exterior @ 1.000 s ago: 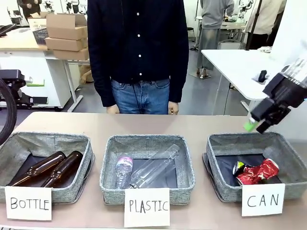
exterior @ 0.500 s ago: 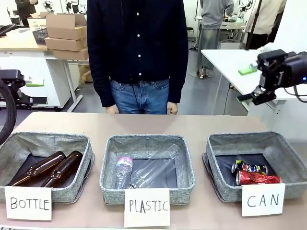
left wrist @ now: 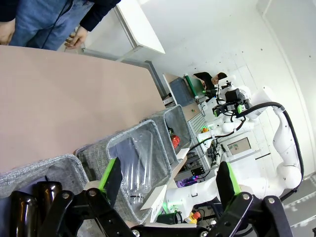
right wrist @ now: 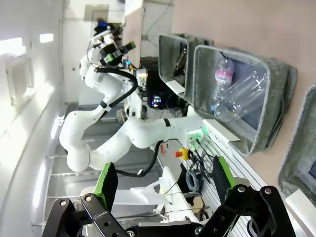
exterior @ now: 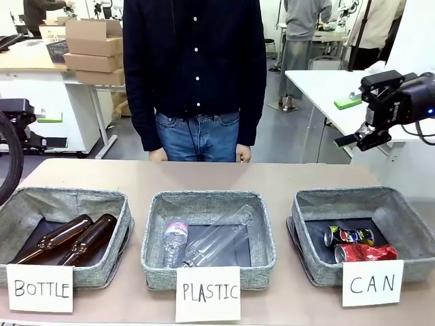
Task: Sort the can waste into the basket.
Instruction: Pick up the can waste from the table and place it in the right Fabric basket.
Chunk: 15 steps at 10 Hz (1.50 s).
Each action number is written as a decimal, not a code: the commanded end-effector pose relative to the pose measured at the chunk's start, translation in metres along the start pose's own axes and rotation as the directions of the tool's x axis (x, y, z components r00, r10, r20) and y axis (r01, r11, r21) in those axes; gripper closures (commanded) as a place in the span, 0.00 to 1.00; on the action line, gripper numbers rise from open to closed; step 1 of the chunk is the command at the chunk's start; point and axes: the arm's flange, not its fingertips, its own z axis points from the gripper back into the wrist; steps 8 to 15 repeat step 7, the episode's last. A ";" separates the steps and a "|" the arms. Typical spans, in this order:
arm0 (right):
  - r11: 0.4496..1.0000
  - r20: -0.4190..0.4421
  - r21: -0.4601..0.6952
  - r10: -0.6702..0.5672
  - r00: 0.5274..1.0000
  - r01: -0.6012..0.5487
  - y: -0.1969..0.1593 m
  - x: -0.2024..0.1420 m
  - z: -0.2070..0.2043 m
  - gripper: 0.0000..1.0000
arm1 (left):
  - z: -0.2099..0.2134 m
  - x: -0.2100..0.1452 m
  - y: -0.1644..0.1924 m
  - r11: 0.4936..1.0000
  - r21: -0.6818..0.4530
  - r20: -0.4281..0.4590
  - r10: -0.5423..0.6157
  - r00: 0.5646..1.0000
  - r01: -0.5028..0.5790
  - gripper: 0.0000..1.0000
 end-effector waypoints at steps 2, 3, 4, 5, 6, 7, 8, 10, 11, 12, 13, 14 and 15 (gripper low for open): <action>1.000 -0.004 -0.001 0.029 1.000 -0.029 -0.003 0.001 0.006 0.00 | -0.001 -0.002 -0.004 1.000 -0.018 0.016 0.006 1.000 -0.006 0.00; 1.000 -0.004 -0.001 0.029 1.000 -0.029 -0.003 0.001 0.006 0.00 | -0.001 -0.002 -0.004 1.000 -0.018 0.016 0.006 1.000 -0.006 0.00; 1.000 -0.004 -0.001 0.029 1.000 -0.029 -0.003 0.001 0.006 0.00 | -0.001 -0.002 -0.004 1.000 -0.018 0.016 0.006 1.000 -0.006 0.00; 1.000 -0.004 -0.001 0.029 1.000 -0.029 -0.003 0.001 0.006 0.00 | -0.001 -0.002 -0.004 1.000 -0.018 0.016 0.006 1.000 -0.006 0.00; 1.000 -0.004 -0.001 0.029 1.000 -0.029 -0.003 0.001 0.006 0.00 | -0.001 -0.002 -0.004 1.000 -0.018 0.016 0.006 1.000 -0.006 0.00; 1.000 -0.004 -0.001 0.029 1.000 -0.029 -0.003 0.001 0.006 0.00 | -0.001 -0.002 -0.004 1.000 -0.018 0.016 0.006 1.000 -0.006 0.00; 1.000 -0.004 -0.001 0.029 1.000 -0.029 -0.003 0.001 0.006 0.00 | -0.001 -0.002 -0.004 1.000 -0.018 0.016 0.006 1.000 -0.006 0.00; 1.000 -0.004 -0.001 0.029 1.000 -0.029 -0.003 0.001 0.006 0.00 | -0.001 -0.002 -0.004 1.000 -0.018 0.016 0.006 1.000 -0.006 0.00; 1.000 -0.004 -0.001 0.029 1.000 -0.029 -0.003 0.001 0.006 0.00 | -0.001 -0.002 -0.004 1.000 -0.018 0.016 0.006 1.000 -0.006 0.00; 1.000 -0.004 -0.001 0.029 1.000 -0.029 -0.003 0.001 0.006 0.00 | -0.001 -0.002 -0.004 1.000 -0.018 0.016 0.006 1.000 -0.006 0.00; 1.000 -0.004 -0.001 0.029 1.000 -0.029 -0.003 0.001 0.006 0.00 | -0.001 -0.002 -0.004 1.000 -0.018 0.016 0.006 1.000 -0.006 0.00; 1.000 -0.004 -0.001 0.029 1.000 -0.029 -0.003 0.001 0.006 0.00 | -0.001 -0.002 -0.004 1.000 -0.018 0.016 0.006 1.000 -0.006 0.00; 1.000 -0.004 -0.001 0.029 1.000 -0.029 -0.003 0.001 0.006 0.00 | -0.001 -0.002 -0.004 1.000 -0.018 0.016 0.006 1.000 -0.006 0.00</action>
